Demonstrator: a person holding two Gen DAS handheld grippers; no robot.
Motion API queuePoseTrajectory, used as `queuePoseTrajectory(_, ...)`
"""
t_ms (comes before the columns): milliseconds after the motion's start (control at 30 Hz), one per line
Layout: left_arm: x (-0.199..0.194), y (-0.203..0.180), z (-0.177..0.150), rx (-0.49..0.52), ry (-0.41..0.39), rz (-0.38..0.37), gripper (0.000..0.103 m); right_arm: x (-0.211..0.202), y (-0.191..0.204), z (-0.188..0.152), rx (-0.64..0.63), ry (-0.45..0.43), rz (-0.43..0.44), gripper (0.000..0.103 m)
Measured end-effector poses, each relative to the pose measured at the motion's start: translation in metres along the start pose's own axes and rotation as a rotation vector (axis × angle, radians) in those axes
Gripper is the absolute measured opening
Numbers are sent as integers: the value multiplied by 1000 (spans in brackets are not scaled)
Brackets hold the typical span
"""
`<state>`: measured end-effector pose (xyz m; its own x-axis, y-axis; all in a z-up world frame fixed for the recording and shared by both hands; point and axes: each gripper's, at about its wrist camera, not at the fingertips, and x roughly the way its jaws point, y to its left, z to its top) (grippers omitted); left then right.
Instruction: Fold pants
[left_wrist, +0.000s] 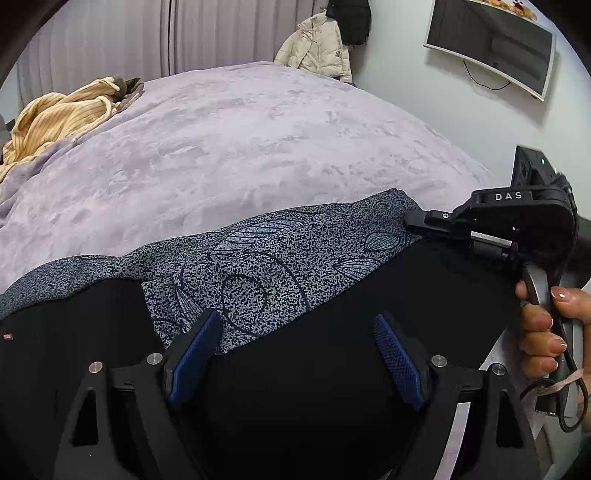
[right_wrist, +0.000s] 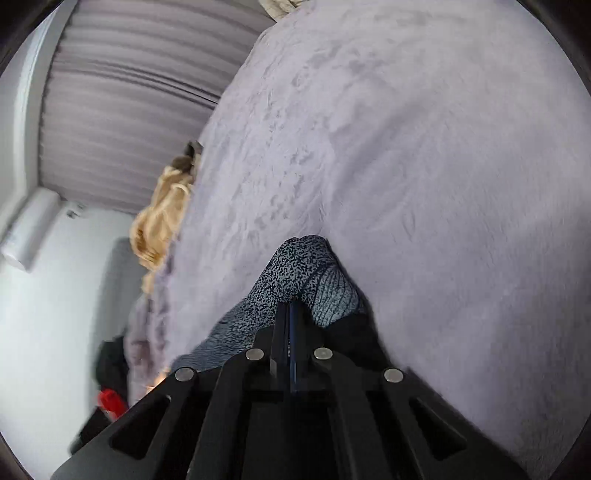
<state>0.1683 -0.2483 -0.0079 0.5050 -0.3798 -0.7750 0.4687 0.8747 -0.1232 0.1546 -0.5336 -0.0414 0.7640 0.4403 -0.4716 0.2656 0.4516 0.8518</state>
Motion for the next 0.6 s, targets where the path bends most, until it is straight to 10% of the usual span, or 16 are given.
queuePoseTrajectory(67, 1, -4, -1, 15, -2, -1, 93, -10, -13, -1, 28, -2, 62, 0)
queuePoseTrajectory(433, -43, 23, -15, -64, 44, 153, 94, -37, 63, -46, -215, 6, -176, 7)
queuePoseTrajectory(600, -65, 50, -33, -132, 55, 196, 94, -13, 102, -93, -374, 67, -256, 37)
